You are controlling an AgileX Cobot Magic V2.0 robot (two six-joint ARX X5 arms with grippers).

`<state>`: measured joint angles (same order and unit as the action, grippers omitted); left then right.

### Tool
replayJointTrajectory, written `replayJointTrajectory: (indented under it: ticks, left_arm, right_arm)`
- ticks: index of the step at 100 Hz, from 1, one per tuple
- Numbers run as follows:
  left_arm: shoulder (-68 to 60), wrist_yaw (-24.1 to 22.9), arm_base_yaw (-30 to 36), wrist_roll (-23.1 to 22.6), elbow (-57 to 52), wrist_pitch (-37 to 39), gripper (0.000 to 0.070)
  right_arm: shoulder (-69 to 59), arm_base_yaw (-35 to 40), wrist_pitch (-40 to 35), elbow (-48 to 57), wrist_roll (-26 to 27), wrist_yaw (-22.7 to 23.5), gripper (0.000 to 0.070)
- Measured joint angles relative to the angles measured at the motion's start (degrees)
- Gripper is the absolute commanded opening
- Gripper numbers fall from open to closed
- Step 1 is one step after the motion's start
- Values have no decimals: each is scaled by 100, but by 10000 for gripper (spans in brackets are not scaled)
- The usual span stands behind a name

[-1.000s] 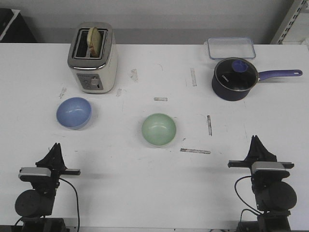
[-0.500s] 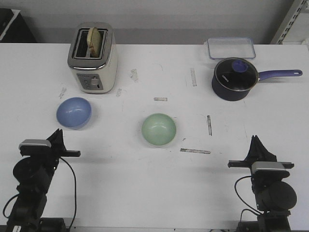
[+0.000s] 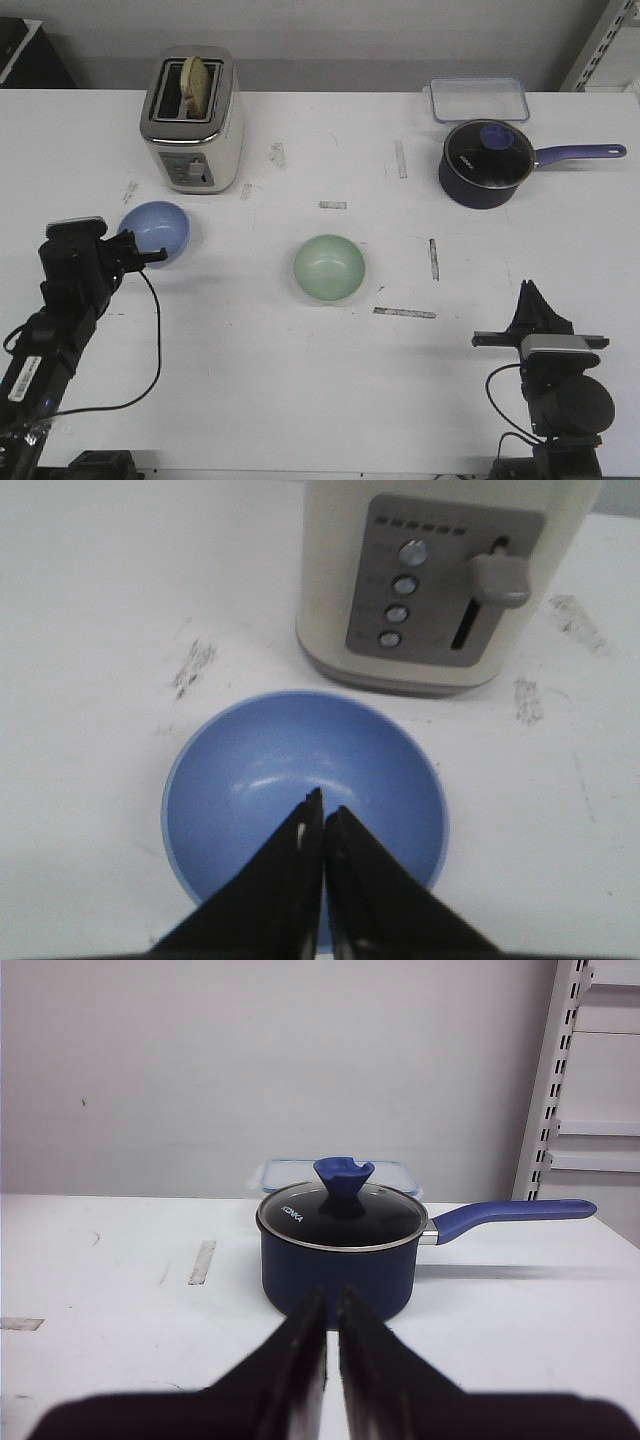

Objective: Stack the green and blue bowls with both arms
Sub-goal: 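Reach the left gripper to the light blue bowl and grip its rim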

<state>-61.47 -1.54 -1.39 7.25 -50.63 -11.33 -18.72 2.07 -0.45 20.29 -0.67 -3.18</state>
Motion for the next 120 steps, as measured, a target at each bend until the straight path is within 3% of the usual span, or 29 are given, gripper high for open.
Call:
replayJointTrajectory:
  ticks: [14,29,42,50,57,120]
  left_arm:
    - [-549,101,-138,190,-463,-568,2]
    - [-1119,737,-614,258,-1104,-1322,24]
    - [-1666,1377,-1025,280,-1613,-1851,235]
    - [-2004,1530,-1233,280,-1941,-2039,380]
    - [-2271,1534,-1362,280,-2234,-2223,456]
    - [-3685,1333,-1405,280,-2616,-2472,432]
  right_arm:
    - [0,0,2,0,0,0,11]
    - [0,0,2,0,0,0,11]
    - [0,0,2,0,0,0,11]
    - [0,0,0,0,0,0,11]
    - [0,0,2,0,0,0,11]
    - [0,0,0,0,0,0,11]
